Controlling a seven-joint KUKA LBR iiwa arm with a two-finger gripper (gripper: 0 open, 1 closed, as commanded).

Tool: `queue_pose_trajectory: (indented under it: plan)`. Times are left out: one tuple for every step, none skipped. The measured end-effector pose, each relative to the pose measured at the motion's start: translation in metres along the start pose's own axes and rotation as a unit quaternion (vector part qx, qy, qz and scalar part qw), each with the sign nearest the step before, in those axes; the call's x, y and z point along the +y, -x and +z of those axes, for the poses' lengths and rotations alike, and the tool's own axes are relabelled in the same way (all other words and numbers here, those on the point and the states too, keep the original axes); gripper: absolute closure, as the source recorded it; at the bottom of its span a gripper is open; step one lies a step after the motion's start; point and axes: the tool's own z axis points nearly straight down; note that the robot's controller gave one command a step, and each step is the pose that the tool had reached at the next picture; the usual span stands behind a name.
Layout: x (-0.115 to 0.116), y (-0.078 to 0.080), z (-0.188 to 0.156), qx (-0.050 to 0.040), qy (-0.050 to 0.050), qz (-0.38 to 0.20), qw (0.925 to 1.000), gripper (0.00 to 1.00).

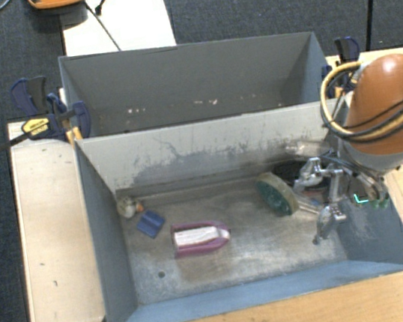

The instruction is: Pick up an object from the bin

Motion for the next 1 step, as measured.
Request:
queue_pose_trajectory:
  plan:
    - [-0.0397,0.0686,0.1163,0.0059,0.003,0.045,0.9990,0.00]
